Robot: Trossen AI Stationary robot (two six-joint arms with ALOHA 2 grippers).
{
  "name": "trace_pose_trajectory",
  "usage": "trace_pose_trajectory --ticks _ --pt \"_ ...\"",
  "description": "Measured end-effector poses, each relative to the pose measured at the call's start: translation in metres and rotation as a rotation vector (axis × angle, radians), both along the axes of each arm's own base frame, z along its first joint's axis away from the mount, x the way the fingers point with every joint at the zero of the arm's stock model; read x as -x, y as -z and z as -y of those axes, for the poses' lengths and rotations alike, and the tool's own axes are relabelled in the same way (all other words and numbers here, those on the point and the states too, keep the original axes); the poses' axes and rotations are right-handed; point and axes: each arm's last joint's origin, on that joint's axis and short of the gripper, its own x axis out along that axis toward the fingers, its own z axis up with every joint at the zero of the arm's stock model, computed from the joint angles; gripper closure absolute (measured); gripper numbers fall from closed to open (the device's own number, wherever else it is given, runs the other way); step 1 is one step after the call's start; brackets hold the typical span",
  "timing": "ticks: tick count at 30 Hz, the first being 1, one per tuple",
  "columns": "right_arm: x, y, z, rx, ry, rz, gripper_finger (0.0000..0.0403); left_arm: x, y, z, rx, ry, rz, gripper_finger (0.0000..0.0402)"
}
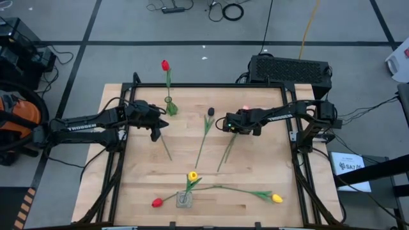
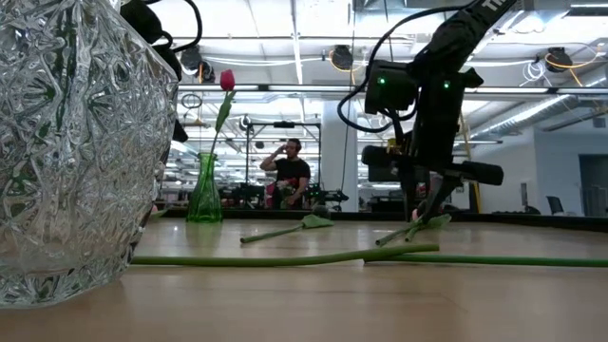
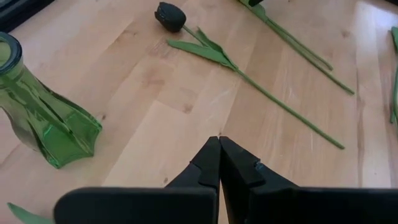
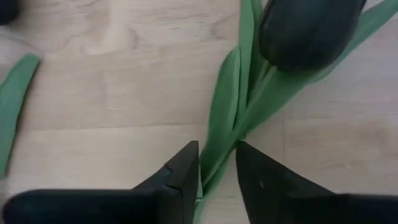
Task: Sort flowers into vase by color
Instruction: Put the right black flower into the green vase
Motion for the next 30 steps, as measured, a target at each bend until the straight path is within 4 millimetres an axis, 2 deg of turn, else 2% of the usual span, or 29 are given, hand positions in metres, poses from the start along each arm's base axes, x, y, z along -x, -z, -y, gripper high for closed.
trace_pose_trajectory --ticks 8,13,16,22,26,30 --pt "0.001 0.000 0.003 0.046 -0.076 -0.027 0.0392 0.000 0.000 0.000 0.017 -0.024 0.007 0.0394" --pt "-0.002 -0.003 0.002 0.064 -0.144 -0.004 0.0397 0.000 0.000 0.000 0.033 -0.043 0.009 0.0394" --pt "-0.004 -0.012 0.001 0.088 -0.194 0.034 0.0400 0.000 -0.001 0.000 0.033 -0.043 0.009 0.0394" --pt "-0.002 -0.052 0.003 0.228 -0.278 0.123 0.0401 0.000 -0.001 -0.001 0.042 -0.070 0.014 0.0394" --pt "-0.003 -0.086 0.004 0.397 -0.384 0.259 0.0402 -0.002 -0.003 -0.002 0.029 -0.075 0.038 0.0394" --pt "-0.012 -0.117 0.009 0.628 -0.516 0.437 0.0402 -0.003 -0.005 -0.002 0.022 -0.075 0.061 0.0394"
